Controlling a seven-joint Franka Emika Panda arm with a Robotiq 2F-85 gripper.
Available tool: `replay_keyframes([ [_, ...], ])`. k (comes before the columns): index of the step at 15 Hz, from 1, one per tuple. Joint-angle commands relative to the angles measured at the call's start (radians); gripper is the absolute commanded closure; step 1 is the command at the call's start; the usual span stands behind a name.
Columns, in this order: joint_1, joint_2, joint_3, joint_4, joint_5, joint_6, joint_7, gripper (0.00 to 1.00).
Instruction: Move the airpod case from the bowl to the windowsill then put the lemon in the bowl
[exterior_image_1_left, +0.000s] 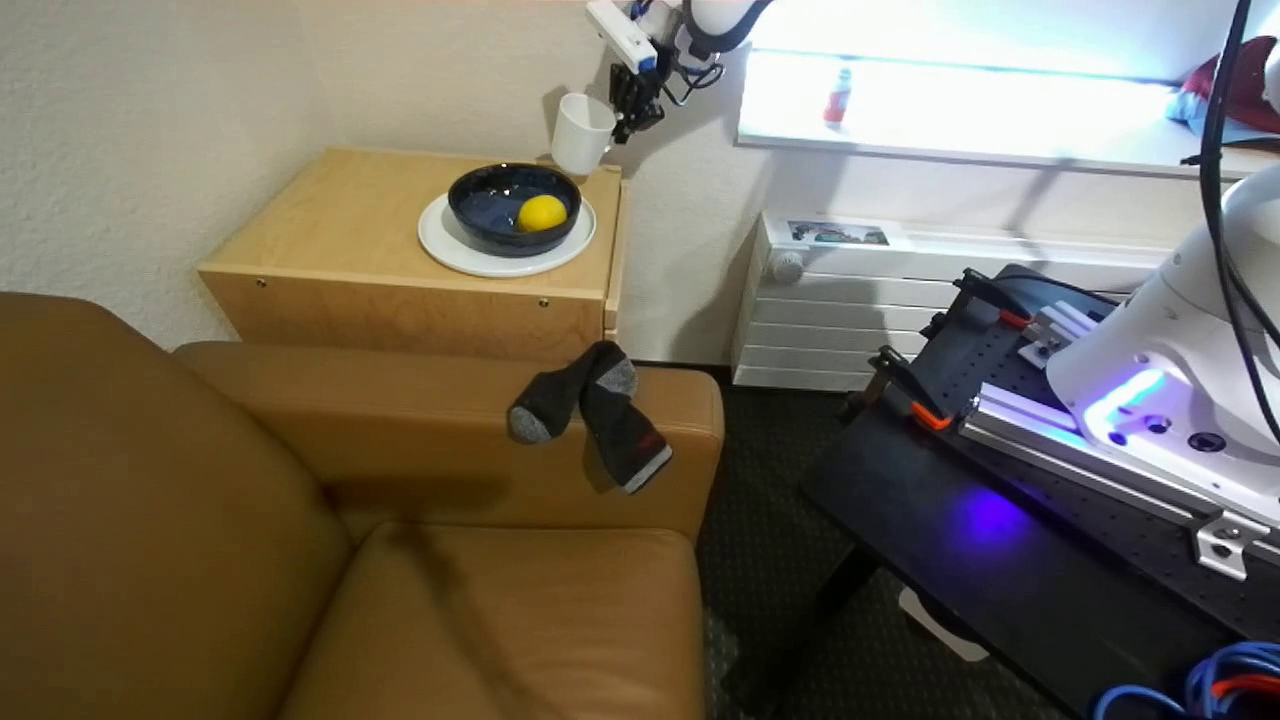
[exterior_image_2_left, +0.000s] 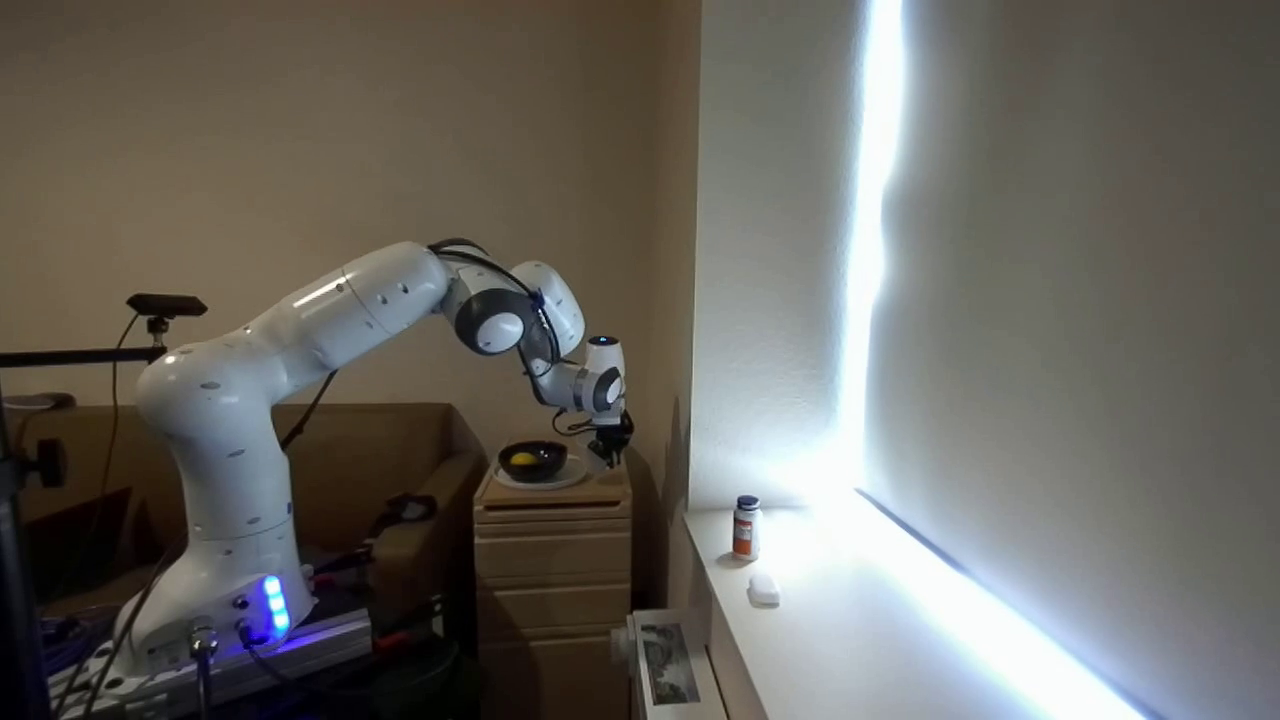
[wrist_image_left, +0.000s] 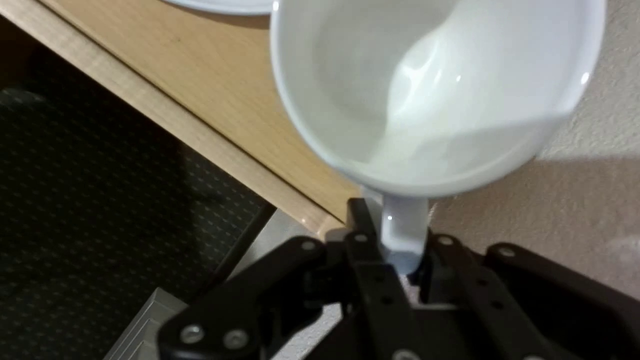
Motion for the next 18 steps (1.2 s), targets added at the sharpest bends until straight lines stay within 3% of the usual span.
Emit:
replay_keyframes([
  [1, 0.134, -0.089, -0.176, -0.016, 0.276, 0.051, -0.144, 0.95],
  [2, 0.176, -0.106, -0.225, -0.014, 0.362, 0.051, -0.19, 0.82],
  [4, 0.222, -0.117, -0.275, -0.011, 0.44, 0.058, -0.235, 0.82],
  [5, 0.229, -0.117, -0.282, -0.011, 0.443, 0.06, -0.235, 0.95],
  [8, 0.34, -0.112, -0.404, 0.036, 0.648, -0.006, -0.351, 0.95],
  [11, 0.459, -0.115, -0.525, 0.079, 0.78, -0.044, -0.394, 0.95],
  [12, 0.457, -0.101, -0.531, 0.055, 0.823, 0.0, -0.431, 0.95],
  [13, 0.483, -0.1, -0.555, 0.063, 0.849, -0.002, -0.433, 0.82],
  [15, 0.504, -0.097, -0.579, 0.065, 0.872, -0.001, -0.442, 0.82],
  [16, 0.504, -0.096, -0.581, 0.064, 0.873, -0.002, -0.444, 0.95],
  [18, 0.528, -0.096, -0.612, 0.074, 0.894, -0.023, -0.436, 0.95],
])
